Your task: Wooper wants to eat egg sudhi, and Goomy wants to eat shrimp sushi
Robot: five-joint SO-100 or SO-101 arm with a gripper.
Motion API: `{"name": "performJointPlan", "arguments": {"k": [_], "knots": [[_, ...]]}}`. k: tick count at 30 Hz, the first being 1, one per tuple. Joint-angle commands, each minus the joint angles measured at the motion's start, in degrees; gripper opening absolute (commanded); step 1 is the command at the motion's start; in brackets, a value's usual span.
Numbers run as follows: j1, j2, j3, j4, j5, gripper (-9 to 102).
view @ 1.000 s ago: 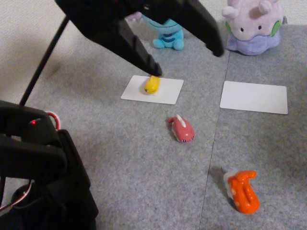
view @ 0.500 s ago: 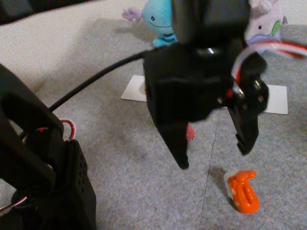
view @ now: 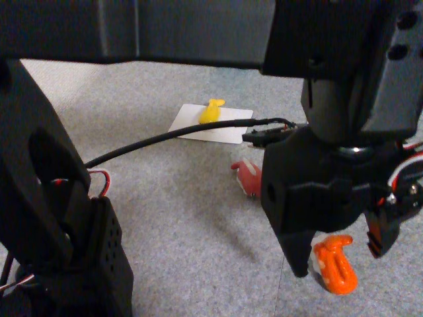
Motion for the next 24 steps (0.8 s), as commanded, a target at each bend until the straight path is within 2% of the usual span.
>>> {"name": "performJointPlan", "arguments": {"k": [1, 9, 16, 24], "knots": [[0.0, -0.1, -1.1, -1.5, 0.7, 28], [-2.9, -3.5, -0.6, -7.1, 2.3, 28], [-9.1, -6.2, -0.6, -6.7, 9.7, 28], [-9.4, -6.6, -0.5, -7.3, 9.9, 28]]}}
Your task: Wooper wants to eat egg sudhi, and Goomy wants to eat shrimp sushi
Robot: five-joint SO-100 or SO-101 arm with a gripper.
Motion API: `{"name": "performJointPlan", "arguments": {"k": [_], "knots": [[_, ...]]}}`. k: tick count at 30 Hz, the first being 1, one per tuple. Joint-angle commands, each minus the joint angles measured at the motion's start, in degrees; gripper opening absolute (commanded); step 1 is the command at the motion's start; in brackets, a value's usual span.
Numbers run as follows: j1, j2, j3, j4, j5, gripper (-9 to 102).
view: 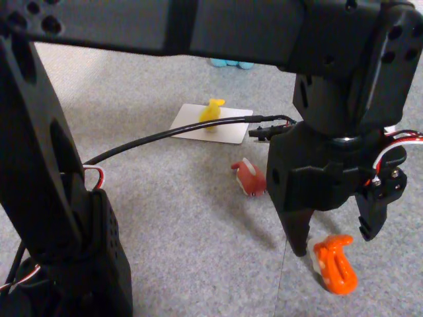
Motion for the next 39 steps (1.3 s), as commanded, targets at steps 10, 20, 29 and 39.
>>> {"name": "performJointPlan", "arguments": {"k": [10, 20, 29, 39], "knots": [[-0.4, -5.7, -0.5, -2.8, 0.5, 28], [1.4, -6.3, -0.6, -6.4, 0.3, 28], [1.3, -6.3, -0.5, -5.4, 0.4, 18], [1.5, -6.3, -0.5, -5.4, 0.4, 7]]}}
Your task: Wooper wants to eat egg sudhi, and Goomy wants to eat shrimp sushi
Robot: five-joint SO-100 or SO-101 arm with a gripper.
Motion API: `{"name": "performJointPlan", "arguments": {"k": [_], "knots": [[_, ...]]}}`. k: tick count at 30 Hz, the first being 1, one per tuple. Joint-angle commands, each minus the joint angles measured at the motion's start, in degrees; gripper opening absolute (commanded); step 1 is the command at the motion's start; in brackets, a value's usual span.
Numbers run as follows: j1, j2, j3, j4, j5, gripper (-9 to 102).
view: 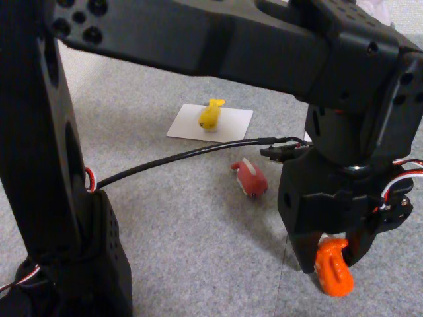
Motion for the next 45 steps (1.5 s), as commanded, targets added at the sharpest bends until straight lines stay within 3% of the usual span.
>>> {"name": "performJointPlan", "arguments": {"k": [1, 12, 34, 45], "knots": [[0.4, 0.4, -0.4, 0.4, -0.2, 7], [0.4, 0.6, -0.4, 0.2, 0.8, 6], [-20.6, 17.8, -1.2, -2.6, 33.8, 6], [-19.4, 18.8, -1.2, -3.7, 34.5, 6]]}}
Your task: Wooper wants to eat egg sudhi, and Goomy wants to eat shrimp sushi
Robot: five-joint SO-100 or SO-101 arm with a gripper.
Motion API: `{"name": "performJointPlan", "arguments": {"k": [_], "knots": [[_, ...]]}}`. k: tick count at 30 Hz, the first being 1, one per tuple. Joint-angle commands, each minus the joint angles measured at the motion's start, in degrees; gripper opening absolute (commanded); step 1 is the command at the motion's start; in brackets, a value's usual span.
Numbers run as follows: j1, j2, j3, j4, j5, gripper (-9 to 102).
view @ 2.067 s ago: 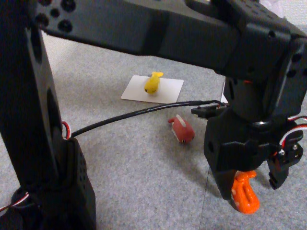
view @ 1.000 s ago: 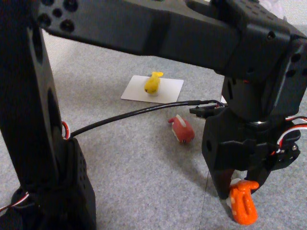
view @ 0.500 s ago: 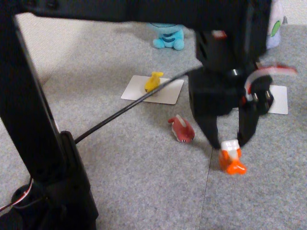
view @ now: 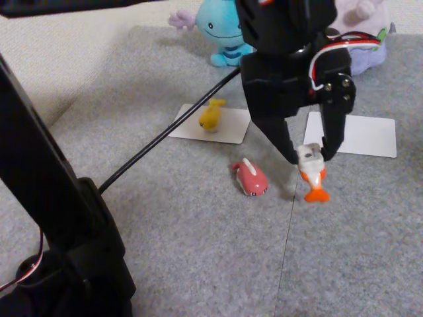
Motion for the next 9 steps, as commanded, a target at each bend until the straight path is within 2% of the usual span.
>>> {"name": "performJointPlan", "arguments": {"k": [1, 4, 9], "knots": [[-0.3, 3.4, -1.7, -2.5, 1.2, 6], [-0.7, 2.9, -4.3, -4.9, 5.1, 6], [-2.6, 2.7, -11.1, -3.9, 8.4, 6]]}}
